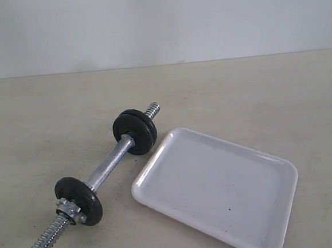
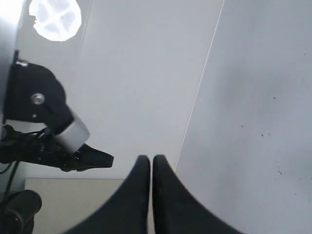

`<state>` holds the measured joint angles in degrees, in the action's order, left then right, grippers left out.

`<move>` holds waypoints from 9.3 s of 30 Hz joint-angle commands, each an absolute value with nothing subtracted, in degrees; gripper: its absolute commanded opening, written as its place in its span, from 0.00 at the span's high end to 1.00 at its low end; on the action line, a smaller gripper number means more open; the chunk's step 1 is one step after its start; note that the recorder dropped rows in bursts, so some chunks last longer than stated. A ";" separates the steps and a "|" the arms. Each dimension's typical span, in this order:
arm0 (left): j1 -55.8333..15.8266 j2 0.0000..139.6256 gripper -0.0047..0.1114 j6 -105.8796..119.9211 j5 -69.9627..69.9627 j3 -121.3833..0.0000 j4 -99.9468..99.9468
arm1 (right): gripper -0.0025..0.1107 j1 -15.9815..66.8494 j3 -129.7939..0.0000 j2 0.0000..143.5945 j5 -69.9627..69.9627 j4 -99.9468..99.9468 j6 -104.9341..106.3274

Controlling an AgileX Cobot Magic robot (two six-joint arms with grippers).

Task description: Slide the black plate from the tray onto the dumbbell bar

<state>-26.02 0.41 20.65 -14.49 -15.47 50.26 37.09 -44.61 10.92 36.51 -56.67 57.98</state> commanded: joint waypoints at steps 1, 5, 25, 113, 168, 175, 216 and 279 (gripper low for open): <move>-25.86 0.00 0.92 24.26 -3.53 -10.72 53.30 | 0.98 37.18 -44.93 5.55 40.65 -45.71 47.43; -25.86 0.00 0.92 24.26 -1.70 -5.84 51.48 | 0.98 37.18 -44.70 5.25 42.78 -40.89 42.76; -25.86 0.00 0.92 41.45 -6.90 0.00 41.56 | 0.98 37.18 -44.70 5.25 45.59 -39.97 39.31; 0.77 0.00 0.92 40.43 -10.31 0.00 27.33 | 0.98 37.18 0.00 5.25 3.25 -30.62 19.43; 0.77 0.00 0.92 -9.08 -17.63 0.00 -6.90 | 0.98 35.82 0.00 5.25 1.54 -3.35 19.43; 0.77 0.00 0.92 -9.08 -17.84 0.00 -6.89 | 0.98 22.24 0.00 5.25 1.54 -3.35 19.43; 2.22 0.00 0.92 -9.08 -17.84 0.00 -6.89 | 0.98 -1.69 0.00 0.00 9.16 -7.03 13.45; 2.22 0.00 0.92 -9.08 -17.84 0.00 -6.89 | 0.98 -1.69 0.00 0.00 18.64 -7.01 9.97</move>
